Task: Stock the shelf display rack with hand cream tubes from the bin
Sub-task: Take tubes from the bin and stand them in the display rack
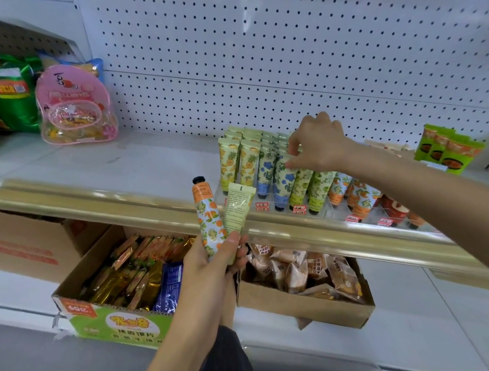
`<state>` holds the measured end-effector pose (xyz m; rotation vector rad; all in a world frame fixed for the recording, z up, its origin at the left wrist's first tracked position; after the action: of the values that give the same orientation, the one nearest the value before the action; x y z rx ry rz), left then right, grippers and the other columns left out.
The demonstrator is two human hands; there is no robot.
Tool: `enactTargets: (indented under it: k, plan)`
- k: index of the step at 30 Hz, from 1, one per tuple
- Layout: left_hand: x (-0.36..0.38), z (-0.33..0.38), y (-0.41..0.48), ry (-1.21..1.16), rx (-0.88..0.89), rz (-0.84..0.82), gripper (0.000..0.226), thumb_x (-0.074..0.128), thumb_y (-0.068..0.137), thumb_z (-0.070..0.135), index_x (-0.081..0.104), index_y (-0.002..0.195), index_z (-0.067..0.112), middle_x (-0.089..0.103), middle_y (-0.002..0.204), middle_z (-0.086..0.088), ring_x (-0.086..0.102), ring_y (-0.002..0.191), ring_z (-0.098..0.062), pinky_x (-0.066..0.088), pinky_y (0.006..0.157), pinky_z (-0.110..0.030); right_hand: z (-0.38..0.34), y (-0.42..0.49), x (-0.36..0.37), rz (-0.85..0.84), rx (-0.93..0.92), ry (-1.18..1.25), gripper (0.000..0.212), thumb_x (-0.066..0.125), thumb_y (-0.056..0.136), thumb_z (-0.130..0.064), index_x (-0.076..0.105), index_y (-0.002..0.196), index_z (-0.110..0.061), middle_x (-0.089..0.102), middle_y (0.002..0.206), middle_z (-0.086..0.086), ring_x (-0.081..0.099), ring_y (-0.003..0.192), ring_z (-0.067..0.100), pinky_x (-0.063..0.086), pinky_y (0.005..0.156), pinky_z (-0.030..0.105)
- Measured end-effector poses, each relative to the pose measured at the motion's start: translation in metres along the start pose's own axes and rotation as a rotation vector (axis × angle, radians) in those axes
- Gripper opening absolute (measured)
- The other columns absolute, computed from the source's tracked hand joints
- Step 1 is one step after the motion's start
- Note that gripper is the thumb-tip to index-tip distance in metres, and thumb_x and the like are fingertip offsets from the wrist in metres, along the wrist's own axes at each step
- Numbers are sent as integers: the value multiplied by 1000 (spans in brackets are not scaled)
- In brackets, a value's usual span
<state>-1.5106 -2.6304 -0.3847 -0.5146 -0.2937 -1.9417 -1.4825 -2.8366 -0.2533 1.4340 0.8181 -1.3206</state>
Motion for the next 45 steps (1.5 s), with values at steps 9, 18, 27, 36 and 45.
enactTargets:
  k: [9,18,27,36,45]
  plan:
    - [4,0,-1,-8,-11,-26,31,61,78,23,63,108,17,71,87,-3,63,74,-11,53,69,-23,5,-2,-6,3,-41,62,22,68,83,-35,66,98,-19,43,103,6,34,120,31,30,93,38]
    - [20,1,-11,-41,-38,-135,41,62,73,23,62,113,12,69,93,-9,63,81,-16,51,76,-28,-8,-54,-36,-223,-124,717,32,63,85,-37,70,95,-8,70,79,1,62,64,3,53,66,21]
    - [46,1,-24,-121,-68,-223,41,61,76,20,63,115,9,69,95,-7,66,86,-14,55,75,-28,3,-87,-14,-439,-70,1161,17,69,80,-10,68,96,-3,69,81,7,64,55,9,50,53,16]
    - [70,-9,-33,-194,-39,-176,34,59,79,12,63,111,3,73,103,-4,67,102,-16,55,84,-28,32,-119,-15,-342,-144,1163,26,69,71,-28,66,88,-8,67,84,0,66,73,11,51,67,16]
    - [76,-17,-31,-188,49,-104,32,59,74,14,65,104,8,74,97,1,68,100,-14,54,84,-21,45,-120,-3,-286,77,1082,39,82,66,-12,69,98,-29,65,109,12,64,101,22,52,93,36]
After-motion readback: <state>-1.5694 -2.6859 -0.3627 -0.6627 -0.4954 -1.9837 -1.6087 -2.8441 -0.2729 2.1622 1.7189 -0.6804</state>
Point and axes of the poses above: each hand's wrist, its own y-axis towards the middle knuckle, its own x-axis out of the palm, z = x × y, the point moved 1 cm from there along y, towards the middle knuckle
